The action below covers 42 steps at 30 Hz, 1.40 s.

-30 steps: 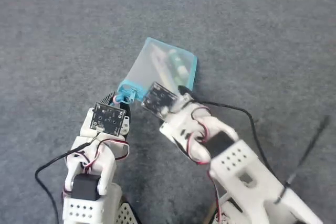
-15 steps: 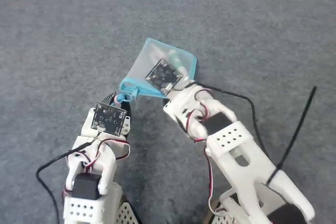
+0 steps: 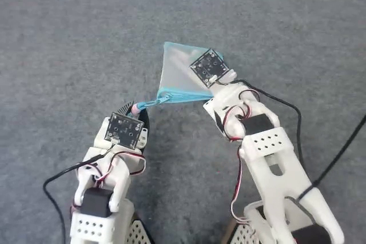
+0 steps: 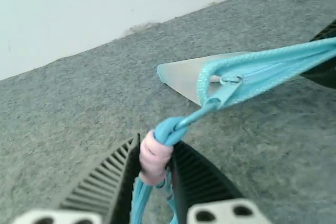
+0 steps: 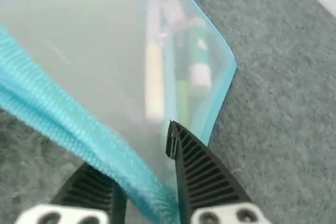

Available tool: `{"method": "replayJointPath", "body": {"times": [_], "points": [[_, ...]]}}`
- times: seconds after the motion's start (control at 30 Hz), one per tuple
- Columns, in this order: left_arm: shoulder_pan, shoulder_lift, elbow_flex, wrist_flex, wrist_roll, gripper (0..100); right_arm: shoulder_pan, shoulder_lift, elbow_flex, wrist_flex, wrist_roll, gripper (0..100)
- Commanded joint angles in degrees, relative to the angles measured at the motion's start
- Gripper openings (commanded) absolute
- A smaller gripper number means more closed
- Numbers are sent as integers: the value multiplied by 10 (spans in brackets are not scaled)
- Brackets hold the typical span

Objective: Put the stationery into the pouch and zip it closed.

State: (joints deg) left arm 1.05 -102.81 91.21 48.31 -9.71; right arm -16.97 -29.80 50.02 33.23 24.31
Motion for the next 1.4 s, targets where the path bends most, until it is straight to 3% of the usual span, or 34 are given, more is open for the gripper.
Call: {"method": "replayJointPath", "body": {"times": [0.0, 0.3, 0.4, 0.53, 0.67, 0.77, 1.0, 1.2, 1.37], "points": [[-9, 7, -30, -15, 7, 9, 102, 8, -13, 13, 4, 5], [-9, 7, -30, -15, 7, 9, 121, 7, -6, 12, 1, 5], [7, 7, -21, -15, 7, 12, 77, 7, 6, 17, 2, 6], [78, 7, 5, -15, 4, 58, 7, 2, 37, 22, 4, 10], [104, 7, 19, -15, 4, 206, -16, 1, 53, 35, 3, 147], [98, 7, 19, -15, 4, 223, -20, 1, 52, 45, 4, 234], [103, 7, 18, -4, 4, 227, -58, 1, 50, 48, 2, 238], [179, 6, -14, 67, 6, 238, -59, 7, 16, 50, -25, 241], [146, 6, -20, 67, 7, 281, -60, 1, 14, 71, -32, 242]]}}
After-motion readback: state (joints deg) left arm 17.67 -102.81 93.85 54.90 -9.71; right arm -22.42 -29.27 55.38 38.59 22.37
